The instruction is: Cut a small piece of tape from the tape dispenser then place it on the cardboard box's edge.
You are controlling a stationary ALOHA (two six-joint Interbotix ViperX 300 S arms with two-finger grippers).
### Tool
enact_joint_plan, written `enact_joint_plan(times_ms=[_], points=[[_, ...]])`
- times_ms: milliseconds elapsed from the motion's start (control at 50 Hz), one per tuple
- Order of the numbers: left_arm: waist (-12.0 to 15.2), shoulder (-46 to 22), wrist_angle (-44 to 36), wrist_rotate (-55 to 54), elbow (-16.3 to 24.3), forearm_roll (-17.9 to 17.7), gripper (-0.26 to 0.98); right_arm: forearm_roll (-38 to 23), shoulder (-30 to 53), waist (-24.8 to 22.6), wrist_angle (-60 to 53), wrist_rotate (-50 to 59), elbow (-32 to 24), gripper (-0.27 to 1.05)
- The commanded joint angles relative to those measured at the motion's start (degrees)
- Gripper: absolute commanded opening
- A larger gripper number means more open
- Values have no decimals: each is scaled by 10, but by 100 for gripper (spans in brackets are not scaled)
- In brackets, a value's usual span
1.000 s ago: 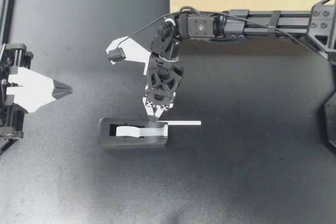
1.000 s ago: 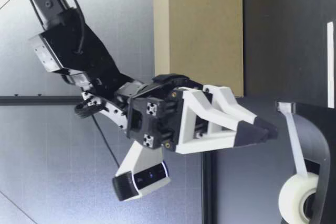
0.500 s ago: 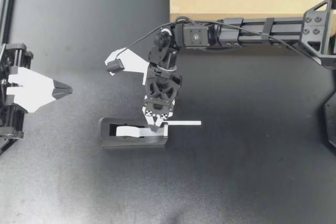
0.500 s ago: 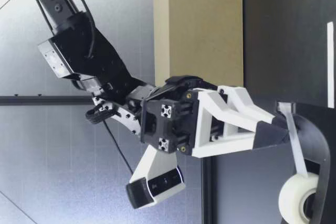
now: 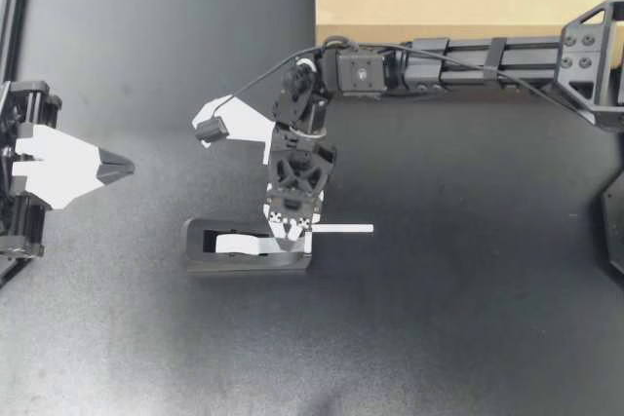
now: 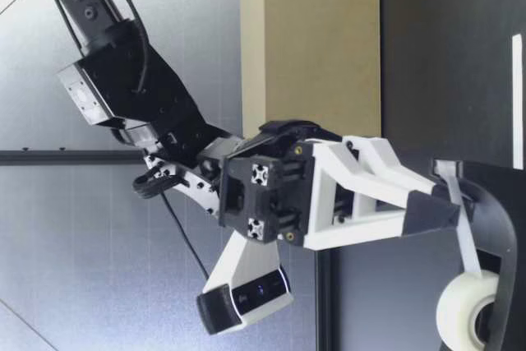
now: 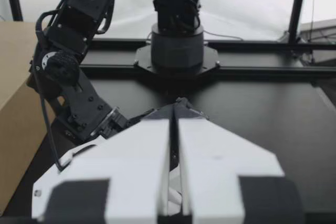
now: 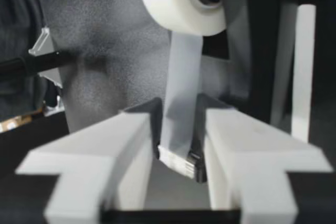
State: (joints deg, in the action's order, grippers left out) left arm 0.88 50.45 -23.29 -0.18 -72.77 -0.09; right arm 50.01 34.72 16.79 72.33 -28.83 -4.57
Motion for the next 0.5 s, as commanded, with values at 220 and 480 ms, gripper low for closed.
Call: enact_joint_plan(times_ms=[220, 480], points=[[2, -4, -5, -2, 12, -1, -12, -1, -18, -2, -7, 1, -13, 12], [2, -4, -5, -3, 13, -1, -12, -3, -27, -1, -10, 1, -13, 3]])
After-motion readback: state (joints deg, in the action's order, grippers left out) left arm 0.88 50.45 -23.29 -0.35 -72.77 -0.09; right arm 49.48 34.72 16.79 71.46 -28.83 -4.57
